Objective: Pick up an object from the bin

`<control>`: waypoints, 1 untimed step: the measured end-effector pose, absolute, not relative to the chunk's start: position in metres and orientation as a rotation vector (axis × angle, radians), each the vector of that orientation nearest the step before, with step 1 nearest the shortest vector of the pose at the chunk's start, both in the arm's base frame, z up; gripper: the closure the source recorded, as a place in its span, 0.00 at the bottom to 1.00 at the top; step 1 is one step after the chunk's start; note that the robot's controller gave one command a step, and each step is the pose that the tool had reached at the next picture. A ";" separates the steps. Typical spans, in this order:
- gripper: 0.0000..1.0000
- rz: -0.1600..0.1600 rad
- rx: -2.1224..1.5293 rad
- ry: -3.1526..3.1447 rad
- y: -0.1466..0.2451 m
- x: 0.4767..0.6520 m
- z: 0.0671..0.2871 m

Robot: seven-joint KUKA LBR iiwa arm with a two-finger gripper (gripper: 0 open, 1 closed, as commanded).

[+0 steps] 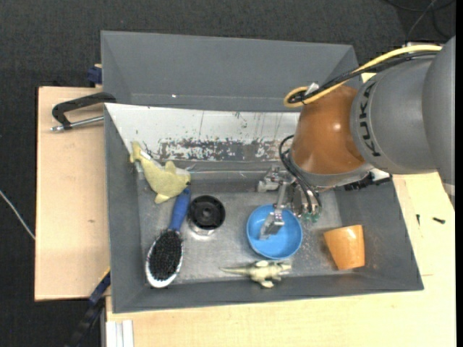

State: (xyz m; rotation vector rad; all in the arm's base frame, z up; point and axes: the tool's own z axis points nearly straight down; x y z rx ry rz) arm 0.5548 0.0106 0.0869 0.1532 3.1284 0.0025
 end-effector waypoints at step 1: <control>0.00 0.002 0.264 3.129 0.005 0.540 0.101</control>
Offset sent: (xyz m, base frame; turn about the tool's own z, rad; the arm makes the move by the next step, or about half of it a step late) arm -0.0152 -0.0069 0.0131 0.0709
